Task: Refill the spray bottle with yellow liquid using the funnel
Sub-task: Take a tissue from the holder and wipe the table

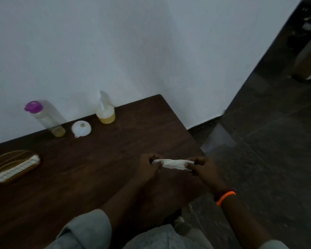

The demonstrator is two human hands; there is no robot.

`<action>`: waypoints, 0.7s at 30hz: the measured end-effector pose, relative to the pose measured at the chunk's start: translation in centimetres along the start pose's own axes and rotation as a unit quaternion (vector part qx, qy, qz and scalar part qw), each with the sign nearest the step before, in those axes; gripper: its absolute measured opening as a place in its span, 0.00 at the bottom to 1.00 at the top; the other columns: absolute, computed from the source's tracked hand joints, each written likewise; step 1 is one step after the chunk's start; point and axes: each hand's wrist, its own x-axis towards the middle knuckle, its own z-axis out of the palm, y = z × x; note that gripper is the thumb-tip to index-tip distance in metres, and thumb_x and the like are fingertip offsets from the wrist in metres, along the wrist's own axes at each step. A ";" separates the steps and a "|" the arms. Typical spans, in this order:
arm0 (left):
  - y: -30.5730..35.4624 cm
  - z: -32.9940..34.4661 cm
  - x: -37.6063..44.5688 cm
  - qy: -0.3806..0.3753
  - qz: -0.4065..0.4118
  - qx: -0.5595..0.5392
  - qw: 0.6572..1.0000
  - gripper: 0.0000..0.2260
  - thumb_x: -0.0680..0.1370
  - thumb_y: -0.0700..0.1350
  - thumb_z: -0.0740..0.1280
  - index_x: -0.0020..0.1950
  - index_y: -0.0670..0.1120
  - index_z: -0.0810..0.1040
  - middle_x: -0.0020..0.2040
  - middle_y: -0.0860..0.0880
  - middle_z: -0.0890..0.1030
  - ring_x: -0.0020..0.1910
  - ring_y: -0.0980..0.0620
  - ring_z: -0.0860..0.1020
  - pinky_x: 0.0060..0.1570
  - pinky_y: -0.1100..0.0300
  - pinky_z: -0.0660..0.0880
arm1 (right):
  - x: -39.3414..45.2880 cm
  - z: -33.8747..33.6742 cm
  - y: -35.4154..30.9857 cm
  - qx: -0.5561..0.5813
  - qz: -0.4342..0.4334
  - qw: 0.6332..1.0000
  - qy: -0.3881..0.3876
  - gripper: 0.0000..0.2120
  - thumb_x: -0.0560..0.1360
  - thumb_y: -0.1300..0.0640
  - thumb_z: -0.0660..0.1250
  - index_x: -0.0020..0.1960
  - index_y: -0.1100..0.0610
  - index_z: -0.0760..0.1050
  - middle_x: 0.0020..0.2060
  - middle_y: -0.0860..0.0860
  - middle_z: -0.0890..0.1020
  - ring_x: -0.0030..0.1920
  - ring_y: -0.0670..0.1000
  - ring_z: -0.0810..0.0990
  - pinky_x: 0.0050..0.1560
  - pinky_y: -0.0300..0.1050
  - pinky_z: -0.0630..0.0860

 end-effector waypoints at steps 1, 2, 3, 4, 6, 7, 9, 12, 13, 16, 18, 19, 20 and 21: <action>0.6 1.0 1.3 -0.007 0.000 0.010 1.000 0.02 0.75 0.39 0.72 0.47 0.43 0.84 0.37 0.45 0.84 0.31 0.53 0.82 0.30 0.63 0.75 | 0.8 -1.0 0.2 0.013 0.009 1.000 0.010 0.05 0.71 0.68 0.75 0.47 0.66 0.84 0.38 0.64 0.85 0.34 0.54 0.81 0.30 0.39 0.76; 1.2 2.1 2.7 -0.012 0.004 0.022 1.000 0.03 0.75 0.40 0.73 0.48 0.44 0.84 0.39 0.45 0.84 0.32 0.54 0.82 0.30 0.64 0.75 | 1.7 -2.1 0.4 0.025 0.018 0.999 0.015 0.06 0.71 0.69 0.74 0.48 0.67 0.83 0.39 0.66 0.85 0.34 0.55 0.81 0.31 0.40 0.77; 1.8 3.2 4.1 -0.017 0.007 0.033 0.999 0.03 0.75 0.41 0.73 0.48 0.44 0.84 0.41 0.45 0.84 0.33 0.54 0.82 0.31 0.65 0.75 | 2.8 -3.1 0.6 0.036 0.025 0.999 0.020 0.07 0.72 0.69 0.74 0.49 0.68 0.83 0.40 0.68 0.85 0.35 0.57 0.81 0.32 0.42 0.78; 2.3 4.4 5.5 -0.021 0.005 0.044 0.999 0.03 0.75 0.41 0.73 0.48 0.45 0.84 0.43 0.45 0.84 0.34 0.53 0.83 0.31 0.67 0.75 | 3.9 -4.2 0.6 0.041 0.030 0.998 0.021 0.07 0.72 0.69 0.73 0.50 0.68 0.83 0.41 0.69 0.84 0.36 0.59 0.81 0.34 0.44 0.78; 3.2 6.7 8.6 -0.025 -0.006 0.055 0.998 0.03 0.75 0.42 0.73 0.48 0.47 0.84 0.44 0.47 0.84 0.36 0.54 0.83 0.32 0.68 0.76 | 6.5 -6.4 0.7 0.043 0.045 0.998 0.019 0.07 0.74 0.68 0.72 0.51 0.67 0.83 0.42 0.67 0.85 0.39 0.61 0.82 0.38 0.48 0.80; 3.8 7.8 10.2 -0.038 -0.010 0.067 0.997 0.03 0.76 0.44 0.72 0.48 0.49 0.84 0.44 0.49 0.84 0.37 0.54 0.83 0.35 0.67 0.78 | 8.1 -7.6 0.8 0.046 0.053 0.997 0.021 0.07 0.74 0.68 0.71 0.51 0.66 0.83 0.43 0.66 0.85 0.40 0.61 0.83 0.39 0.48 0.81; 4.9 10.0 13.9 -0.077 -0.023 0.098 0.992 0.03 0.76 0.49 0.72 0.47 0.57 0.83 0.42 0.53 0.84 0.39 0.55 0.83 0.41 0.60 0.82 | 11.5 -9.9 1.1 0.042 0.056 0.997 0.019 0.07 0.75 0.67 0.71 0.52 0.66 0.82 0.44 0.64 0.86 0.43 0.60 0.84 0.41 0.46 0.82; 5.7 12.7 19.5 -0.095 -0.049 0.146 0.984 0.06 0.76 0.53 0.71 0.41 0.66 0.80 0.41 0.57 0.83 0.40 0.56 0.83 0.46 0.55 0.83 | 17.1 -12.6 1.6 0.025 0.064 0.997 0.022 0.06 0.74 0.66 0.72 0.51 0.63 0.84 0.42 0.63 0.86 0.42 0.60 0.84 0.44 0.51 0.82; 6.2 13.7 21.2 -0.102 -0.053 0.160 0.980 0.06 0.76 0.53 0.70 0.42 0.66 0.80 0.42 0.58 0.83 0.40 0.57 0.83 0.47 0.55 0.82 | 18.9 -13.5 1.9 0.014 0.065 0.998 0.020 0.06 0.73 0.65 0.73 0.51 0.62 0.84 0.42 0.64 0.86 0.41 0.59 0.84 0.44 0.50 0.81; 7.8 16.1 26.7 -0.135 -0.033 0.224 0.965 0.06 0.77 0.51 0.70 0.52 0.59 0.83 0.49 0.55 0.84 0.44 0.58 0.81 0.47 0.64 0.78 | 24.8 -15.3 2.3 0.026 0.080 0.996 0.016 0.08 0.75 0.66 0.72 0.54 0.66 0.83 0.45 0.65 0.85 0.38 0.52 0.83 0.37 0.38 0.80; 8.4 17.2 30.5 -0.140 -0.034 0.248 0.958 0.09 0.76 0.45 0.71 0.56 0.51 0.83 0.54 0.50 0.83 0.49 0.54 0.81 0.45 0.65 0.74 | 28.5 -15.9 2.7 0.043 0.086 0.995 0.019 0.07 0.77 0.66 0.69 0.53 0.68 0.81 0.43 0.62 0.84 0.31 0.43 0.83 0.32 0.30 0.77; 8.6 17.7 32.2 -0.140 -0.035 0.257 0.956 0.10 0.75 0.42 0.72 0.56 0.47 0.83 0.55 0.48 0.82 0.51 0.51 0.80 0.45 0.65 0.73 | 30.2 -16.0 2.9 0.052 0.086 0.995 0.021 0.07 0.78 0.66 0.67 0.54 0.67 0.81 0.42 0.60 0.83 0.29 0.40 0.82 0.31 0.29 0.76; 8.5 18.4 34.3 -0.140 -0.038 0.263 0.954 0.10 0.75 0.40 0.71 0.56 0.44 0.83 0.55 0.46 0.82 0.52 0.49 0.80 0.45 0.64 0.72 | 32.3 -16.0 3.5 0.048 0.087 0.995 0.021 0.07 0.78 0.65 0.67 0.54 0.65 0.81 0.42 0.59 0.83 0.30 0.41 0.82 0.32 0.29 0.77; 8.3 19.0 36.1 -0.138 -0.039 0.267 0.953 0.09 0.75 0.38 0.71 0.55 0.42 0.83 0.56 0.44 0.82 0.52 0.47 0.80 0.45 0.63 0.73 | 34.3 -15.9 4.3 0.043 0.090 0.995 0.018 0.06 0.78 0.64 0.69 0.53 0.63 0.82 0.43 0.59 0.85 0.34 0.45 0.84 0.34 0.32 0.79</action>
